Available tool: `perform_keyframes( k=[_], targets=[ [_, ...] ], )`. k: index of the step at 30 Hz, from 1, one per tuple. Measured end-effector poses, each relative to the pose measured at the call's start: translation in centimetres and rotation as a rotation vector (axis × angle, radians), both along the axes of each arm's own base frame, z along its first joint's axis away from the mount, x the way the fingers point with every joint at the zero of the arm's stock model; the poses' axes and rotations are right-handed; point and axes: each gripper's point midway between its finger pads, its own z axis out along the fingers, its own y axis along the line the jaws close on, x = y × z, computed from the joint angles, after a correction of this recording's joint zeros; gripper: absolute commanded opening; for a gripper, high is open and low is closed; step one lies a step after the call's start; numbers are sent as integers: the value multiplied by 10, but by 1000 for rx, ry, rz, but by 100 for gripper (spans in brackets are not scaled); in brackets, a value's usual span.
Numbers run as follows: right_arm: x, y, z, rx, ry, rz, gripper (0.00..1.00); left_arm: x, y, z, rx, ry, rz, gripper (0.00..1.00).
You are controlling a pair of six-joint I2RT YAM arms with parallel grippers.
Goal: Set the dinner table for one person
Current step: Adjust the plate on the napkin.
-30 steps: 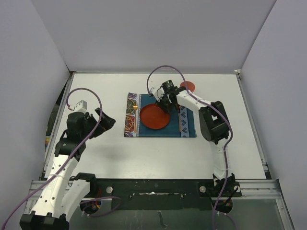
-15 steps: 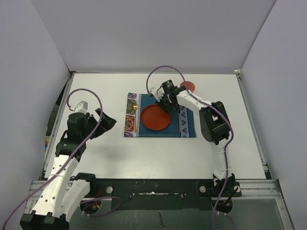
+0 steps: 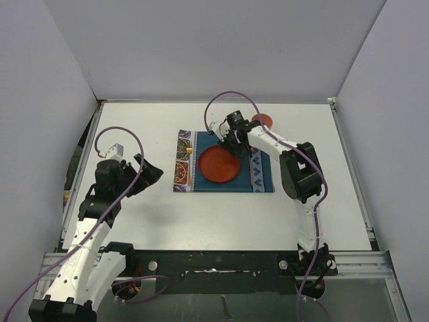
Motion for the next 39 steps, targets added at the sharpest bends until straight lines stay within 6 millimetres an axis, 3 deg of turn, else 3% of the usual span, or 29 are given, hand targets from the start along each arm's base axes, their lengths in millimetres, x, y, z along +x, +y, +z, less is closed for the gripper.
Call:
perform_keyframes(
  k=[10,22,24,25,26,27,28,30,31,33,34,35,37,39],
  targets=[
    [-2,-2,-1,-7,10,2,34,-1,0,0,-2,-1,-1,98],
    [2,-8,6,-52,-29,7,36,-1,-1,1,-6,-6,-8,95],
    [4,-10,17,-66,-59,11,36,-2,-1,2,-6,-10,-8,85],
    [5,-10,26,-71,-79,14,35,-2,-1,4,-5,-15,-10,75],
    [5,-10,36,-73,-101,15,30,-1,-2,7,-1,-23,-15,45],
    [5,-9,54,-72,-139,19,16,-1,-1,12,4,-34,-20,26],
    [4,-8,74,-73,-184,26,2,1,-1,19,10,-49,-23,12],
    [1,-5,124,-70,-312,33,0,3,0,43,42,-106,-41,2],
    [-4,-5,153,-59,-390,31,0,5,1,58,53,-144,-48,3],
    [-21,-13,210,-26,-529,9,0,8,2,89,80,-226,-64,35],
    [-28,-18,230,-4,-571,-4,0,9,1,101,93,-265,-79,81],
    [-34,-26,251,32,-609,-32,0,9,-1,108,101,-291,-97,96],
    [-37,-51,274,87,-655,-123,0,7,-6,114,96,-319,-138,98],
    [-33,-83,268,102,-662,-238,0,6,-13,108,72,-317,-173,98]
  ],
)
